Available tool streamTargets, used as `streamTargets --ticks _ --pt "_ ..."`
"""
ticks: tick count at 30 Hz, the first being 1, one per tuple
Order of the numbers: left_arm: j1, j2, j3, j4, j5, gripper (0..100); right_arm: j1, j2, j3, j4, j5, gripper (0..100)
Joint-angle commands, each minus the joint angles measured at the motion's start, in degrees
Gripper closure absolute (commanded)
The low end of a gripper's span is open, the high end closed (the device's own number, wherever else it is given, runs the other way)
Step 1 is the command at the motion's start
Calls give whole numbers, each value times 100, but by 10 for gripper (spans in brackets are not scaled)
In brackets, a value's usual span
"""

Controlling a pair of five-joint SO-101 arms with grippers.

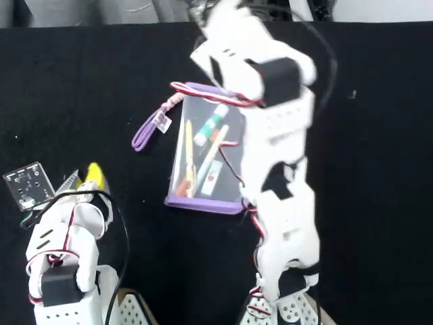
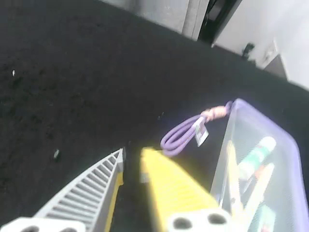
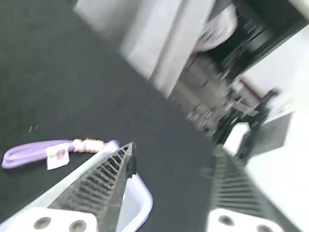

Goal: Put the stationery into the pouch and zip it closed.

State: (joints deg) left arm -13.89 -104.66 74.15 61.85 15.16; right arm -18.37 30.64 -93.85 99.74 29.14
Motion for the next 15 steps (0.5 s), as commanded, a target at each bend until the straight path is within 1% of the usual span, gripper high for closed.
streamTargets --ticks 1,3,6,11,13,15 --pt "-40 0 -470 35 18 954 299 -1086 -127 149 -35 961" --pt "-22 0 -479 35 18 971 510 -1534 -127 149 -35 988" --pt "4 0 -462 70 18 971 932 -2185 -127 149 -35 974" --pt "22 0 -866 809 9 971 1855 -3160 -127 149 -70 974" --pt "13 0 -1015 1011 -70 971 2259 -3486 -127 149 -308 974" --pt "13 0 -1095 1125 -413 971 2620 -3793 -127 158 -695 974"
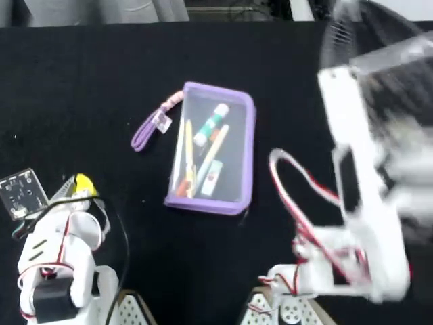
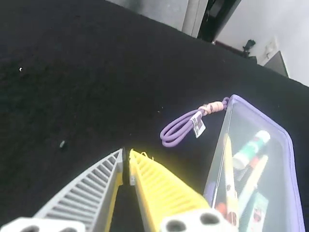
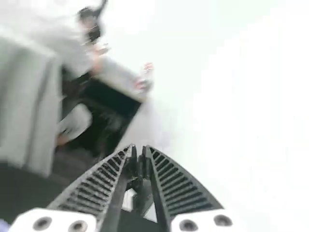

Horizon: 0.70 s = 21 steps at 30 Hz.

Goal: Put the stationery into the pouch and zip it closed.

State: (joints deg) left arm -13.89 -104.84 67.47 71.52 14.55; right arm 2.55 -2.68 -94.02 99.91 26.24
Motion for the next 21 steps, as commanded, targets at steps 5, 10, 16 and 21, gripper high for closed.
streamTargets --ticks 5,10,16,21 --pt "-22 18 -242 167 -993 971 1099 -1024 -101 141 -1108 970" --pt "-40 18 382 158 -1046 971 1046 -1349 -101 141 -1319 970" --pt "-470 18 892 158 -1055 971 1037 -1833 -101 141 -1310 970" --pt "-549 18 1051 158 -1055 971 1037 -2475 92 141 -1292 970"
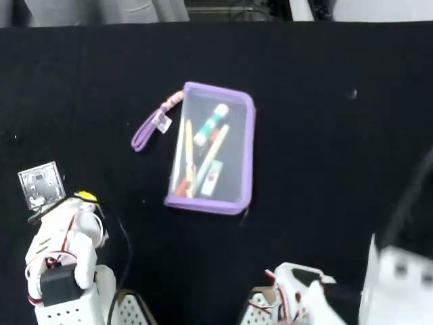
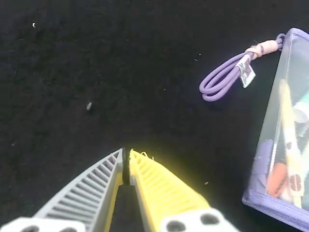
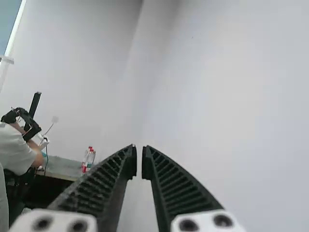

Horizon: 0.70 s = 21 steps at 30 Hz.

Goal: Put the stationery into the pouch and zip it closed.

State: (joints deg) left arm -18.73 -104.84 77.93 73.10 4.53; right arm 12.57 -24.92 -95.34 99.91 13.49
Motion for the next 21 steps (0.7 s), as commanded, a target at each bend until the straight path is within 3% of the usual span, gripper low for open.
streamTargets --ticks 1,8,12,21 --pt "-40 18 66 0 -53 971 35 -435 418 141 -18 970" --pt "-4 18 576 -9 -105 971 35 -2079 3503 123 -18 970" --pt "-4 18 831 -9 -695 971 26 -3064 5657 -26 9 970" --pt "-4 18 1270 0 -774 971 26 -5270 10624 -1820 9 969"
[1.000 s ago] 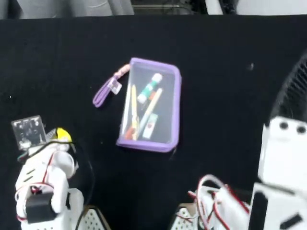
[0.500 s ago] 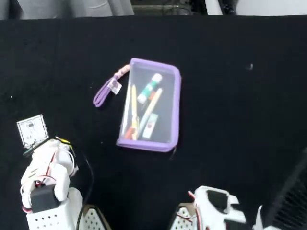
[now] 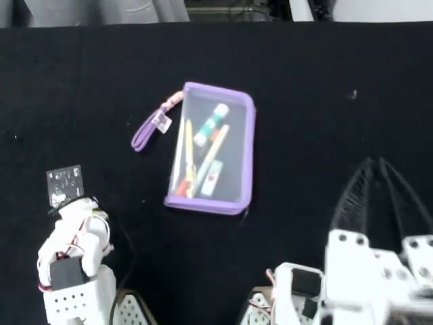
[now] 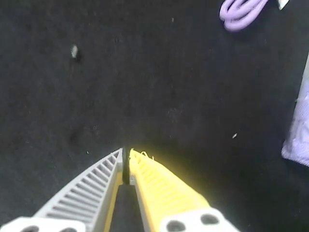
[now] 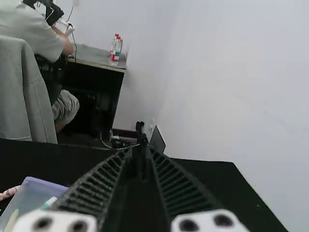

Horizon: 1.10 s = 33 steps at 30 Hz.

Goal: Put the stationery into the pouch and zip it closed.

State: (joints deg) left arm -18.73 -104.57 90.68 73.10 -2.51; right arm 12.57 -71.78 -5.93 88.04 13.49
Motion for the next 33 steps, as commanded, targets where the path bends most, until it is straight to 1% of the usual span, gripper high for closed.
streamTargets --ticks 1,5,9,11,15,18,24,29,31,33 --pt "-4 -9 22 0 -70 971 26 -884 2193 -809 18 969" --pt "57 -9 259 -53 -79 971 26 -2158 3952 -1398 18 969" --pt "382 0 453 -53 -79 971 26 -3389 5270 -1609 26 969" --pt "444 0 497 -53 -79 971 9 -3732 5842 -1793 220 969" --pt "470 0 523 -44 -79 971 -255 -3609 6774 -2084 958 969" --pt "462 0 541 -9 -79 971 -527 -3662 7380 -2145 1169 969" --pt "418 9 673 -18 -35 970 -870 -3679 8426 -2224 1143 969" --pt "453 9 673 -18 -35 970 -1046 -3679 9684 -2778 1108 972" --pt "453 9 673 -18 -35 970 -1064 -3679 10114 -3112 809 972" --pt "453 9 673 -18 -35 970 -1020 -3670 10237 -3218 484 972"
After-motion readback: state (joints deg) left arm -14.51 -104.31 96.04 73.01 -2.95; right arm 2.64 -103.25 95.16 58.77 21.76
